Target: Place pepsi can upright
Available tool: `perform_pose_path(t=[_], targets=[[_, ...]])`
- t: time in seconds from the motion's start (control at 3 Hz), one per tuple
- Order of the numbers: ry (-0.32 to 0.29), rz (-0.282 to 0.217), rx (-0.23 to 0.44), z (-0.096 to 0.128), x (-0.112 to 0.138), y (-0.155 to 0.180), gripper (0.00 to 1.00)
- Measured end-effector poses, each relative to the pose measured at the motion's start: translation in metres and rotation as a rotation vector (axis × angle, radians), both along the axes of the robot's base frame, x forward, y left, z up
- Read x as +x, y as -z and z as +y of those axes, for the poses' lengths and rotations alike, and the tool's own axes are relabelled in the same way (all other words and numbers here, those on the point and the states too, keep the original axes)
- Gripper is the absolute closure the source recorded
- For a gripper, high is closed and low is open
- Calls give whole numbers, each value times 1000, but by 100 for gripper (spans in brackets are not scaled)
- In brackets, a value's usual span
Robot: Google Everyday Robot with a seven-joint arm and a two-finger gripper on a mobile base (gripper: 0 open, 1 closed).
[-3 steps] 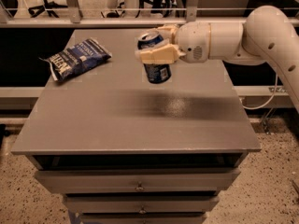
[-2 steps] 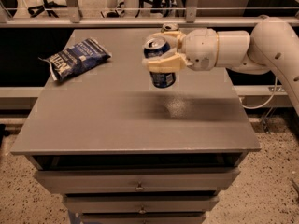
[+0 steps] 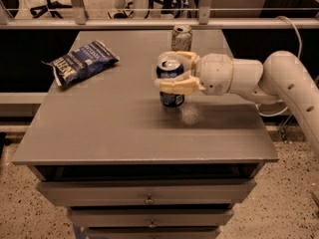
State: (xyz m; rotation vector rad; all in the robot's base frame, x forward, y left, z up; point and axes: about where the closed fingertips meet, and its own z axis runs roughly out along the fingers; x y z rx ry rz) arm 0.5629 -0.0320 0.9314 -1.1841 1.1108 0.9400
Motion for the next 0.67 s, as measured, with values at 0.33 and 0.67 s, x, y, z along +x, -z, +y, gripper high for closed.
perform_pose_path(t=[0.33,0.67], targets=[[-21,4,22,0,-5,11,75],[-26,18,23,-3,-7,20,54]])
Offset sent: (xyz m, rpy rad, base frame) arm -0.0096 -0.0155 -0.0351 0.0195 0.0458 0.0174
